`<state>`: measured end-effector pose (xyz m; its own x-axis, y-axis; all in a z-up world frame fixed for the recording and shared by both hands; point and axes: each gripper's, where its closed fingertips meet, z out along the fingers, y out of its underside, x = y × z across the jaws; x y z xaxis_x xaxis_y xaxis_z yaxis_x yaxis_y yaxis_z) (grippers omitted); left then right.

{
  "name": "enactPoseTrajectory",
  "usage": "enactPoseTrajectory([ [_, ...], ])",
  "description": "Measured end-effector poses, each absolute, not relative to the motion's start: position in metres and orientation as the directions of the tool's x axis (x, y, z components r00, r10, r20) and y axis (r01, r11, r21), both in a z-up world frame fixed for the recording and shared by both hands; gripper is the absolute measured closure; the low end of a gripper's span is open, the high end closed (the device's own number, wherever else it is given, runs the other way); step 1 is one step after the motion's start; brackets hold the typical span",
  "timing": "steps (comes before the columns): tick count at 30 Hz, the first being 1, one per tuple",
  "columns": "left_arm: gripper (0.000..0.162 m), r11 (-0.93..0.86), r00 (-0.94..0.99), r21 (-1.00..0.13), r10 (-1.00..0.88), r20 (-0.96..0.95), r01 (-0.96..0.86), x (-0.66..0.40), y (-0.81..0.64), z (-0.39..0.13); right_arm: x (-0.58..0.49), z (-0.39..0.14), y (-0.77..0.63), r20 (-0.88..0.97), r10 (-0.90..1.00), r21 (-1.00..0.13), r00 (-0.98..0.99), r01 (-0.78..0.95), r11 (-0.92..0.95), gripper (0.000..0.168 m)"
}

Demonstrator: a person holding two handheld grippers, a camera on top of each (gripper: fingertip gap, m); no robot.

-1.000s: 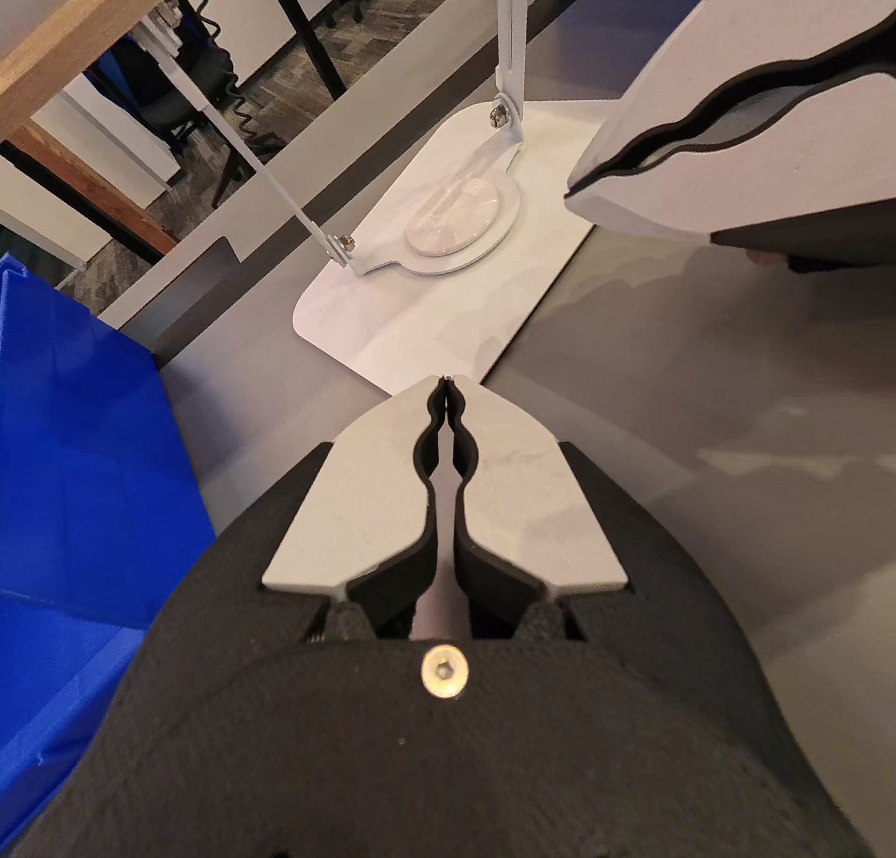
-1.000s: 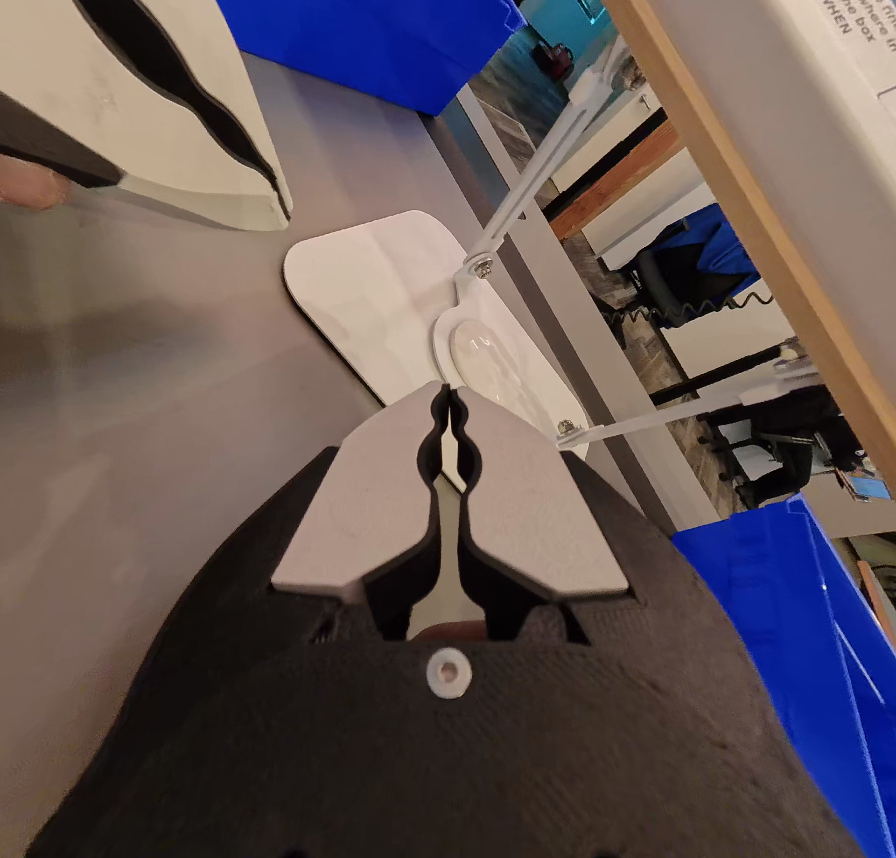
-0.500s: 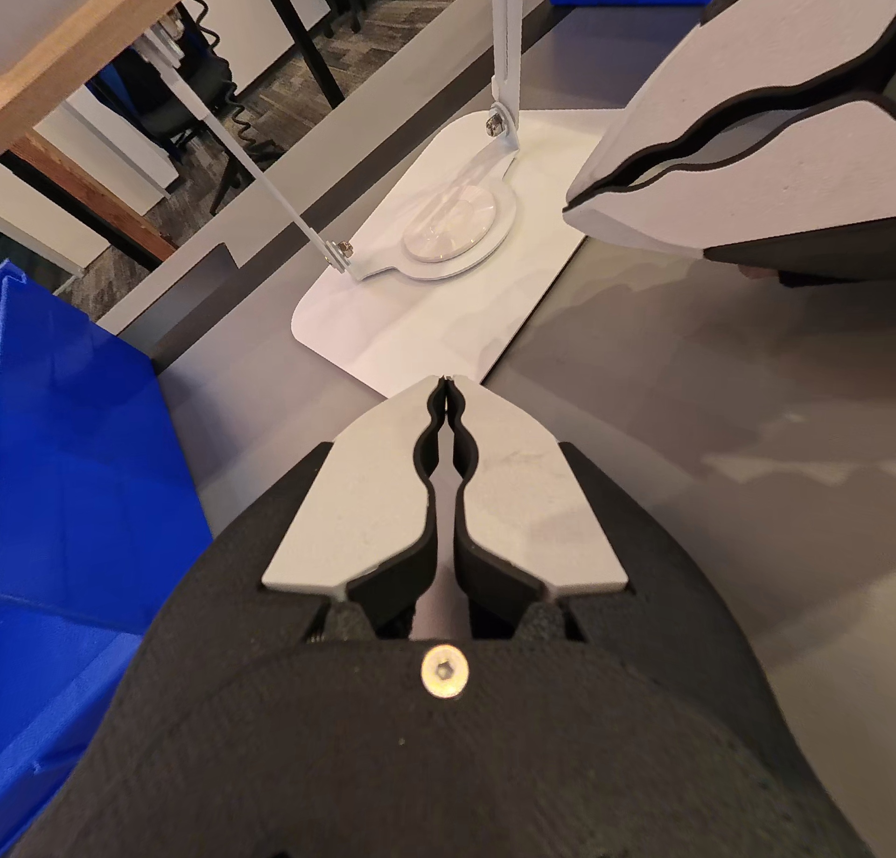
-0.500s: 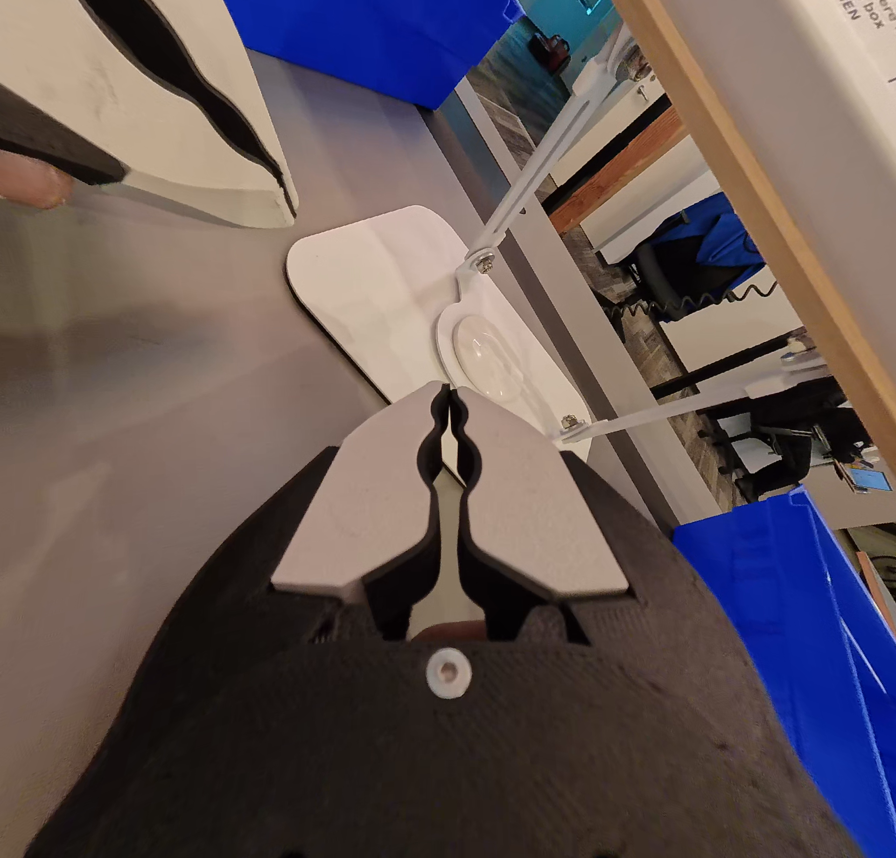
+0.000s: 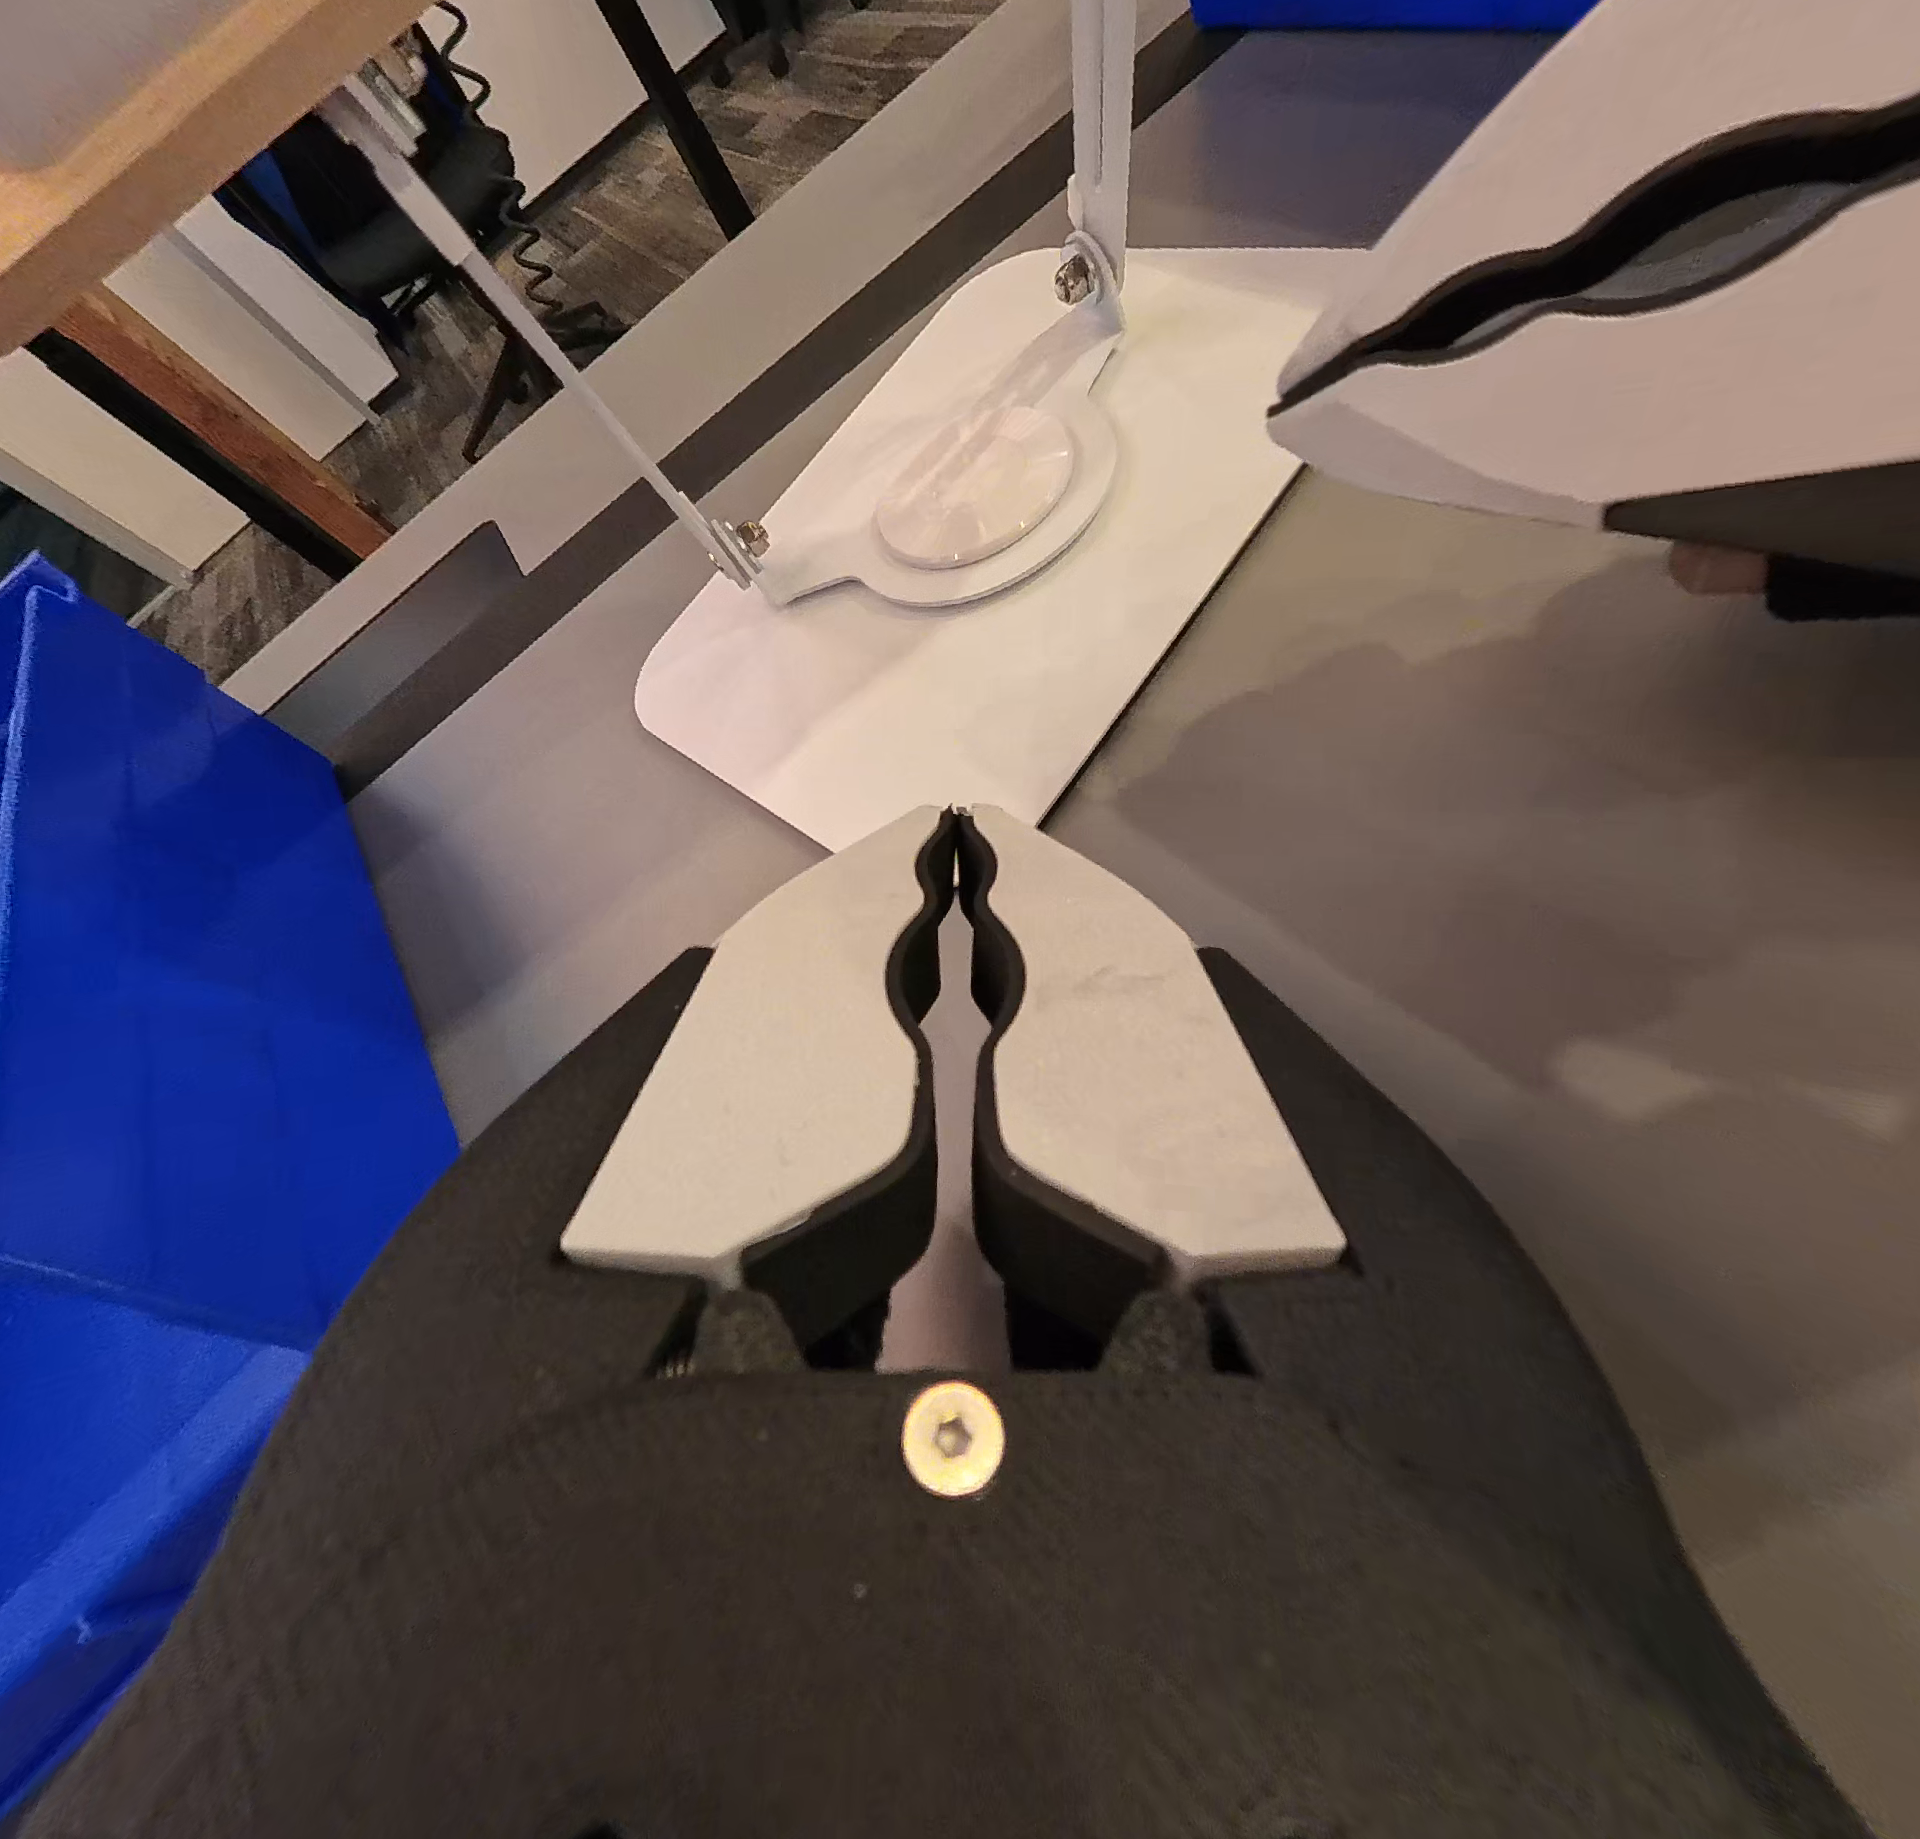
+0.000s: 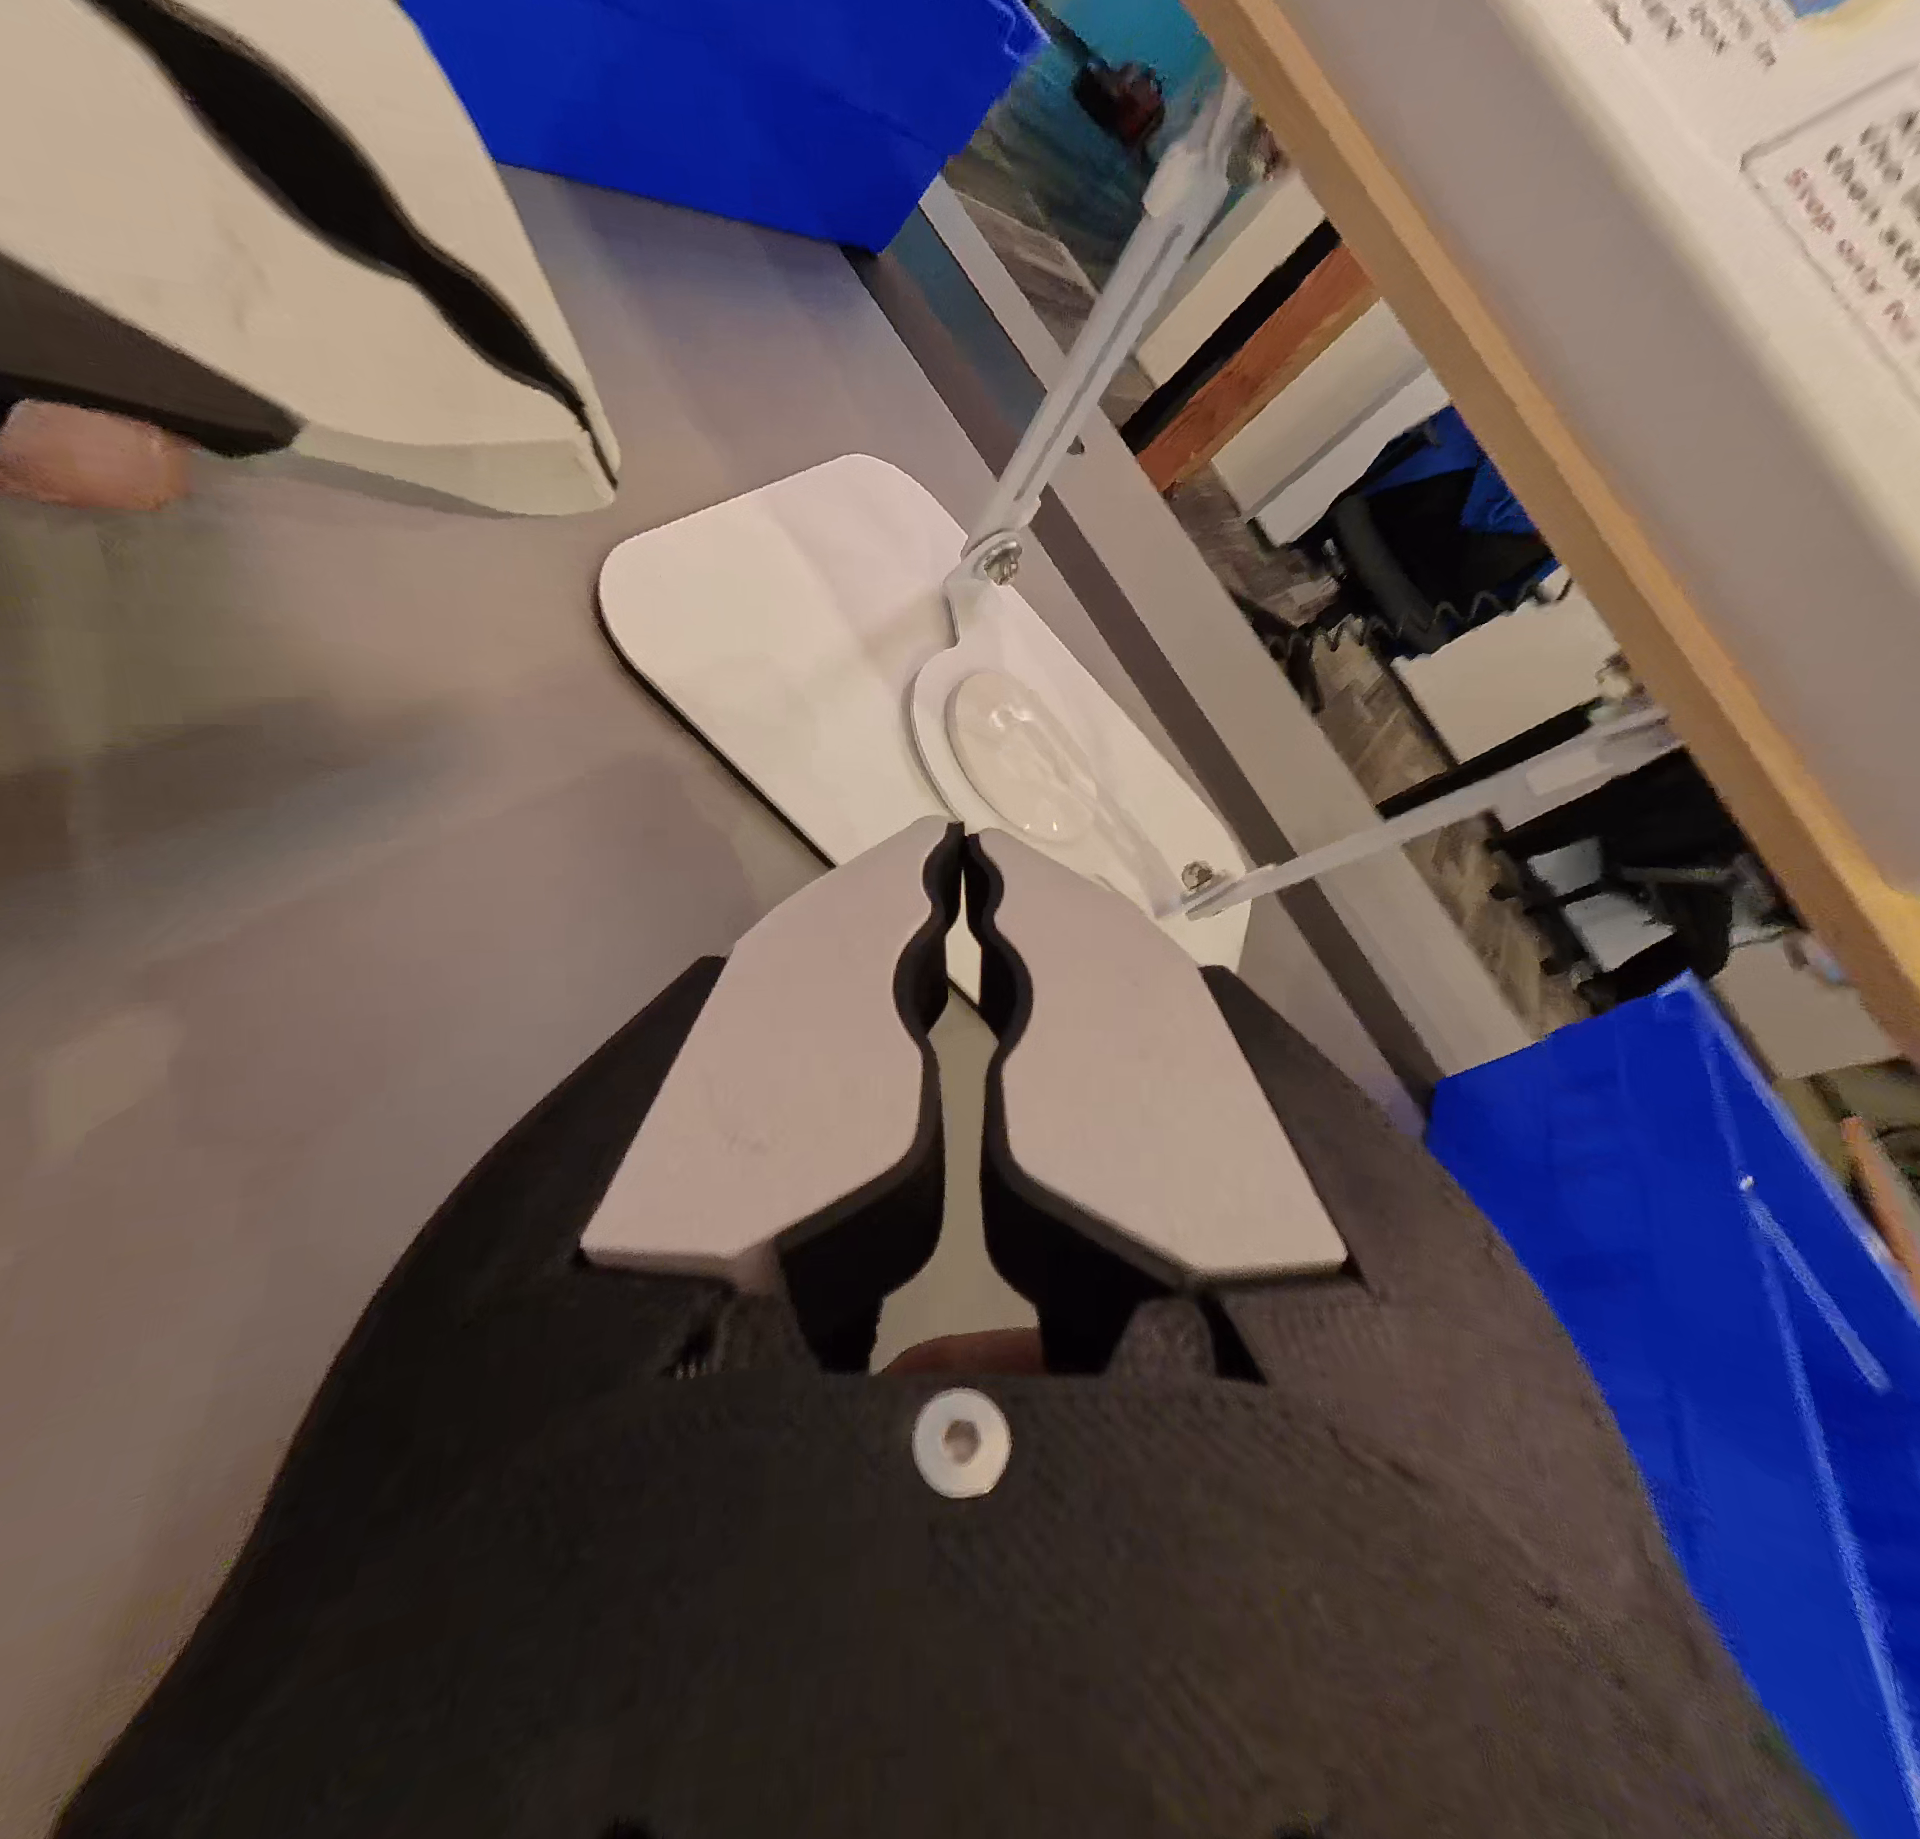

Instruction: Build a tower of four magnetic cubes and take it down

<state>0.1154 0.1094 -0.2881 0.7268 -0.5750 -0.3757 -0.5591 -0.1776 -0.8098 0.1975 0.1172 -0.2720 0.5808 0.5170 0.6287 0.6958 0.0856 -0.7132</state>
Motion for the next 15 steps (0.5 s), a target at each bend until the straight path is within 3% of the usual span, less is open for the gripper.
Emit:
enactPoseTrajectory([
  [1, 0.162, -0.179, 0.727, -0.810, -0.576, -0.375, -0.559, 0.1154, 0.1093, -0.2882, 0.1957, -0.2713, 0.1160, 0.652, 0.512, -0.697, 0.559, 0.707, 0.117, 0.168],
  [15, 0.162, -0.167, 0.718, -0.807, -0.581, -0.383, -0.566, 0.1177, 0.1079, -0.2875, 0.1953, -0.2772, 0.1178, 0.643, 0.540, -0.696, 0.543, 0.709, 0.117, 0.168],
])
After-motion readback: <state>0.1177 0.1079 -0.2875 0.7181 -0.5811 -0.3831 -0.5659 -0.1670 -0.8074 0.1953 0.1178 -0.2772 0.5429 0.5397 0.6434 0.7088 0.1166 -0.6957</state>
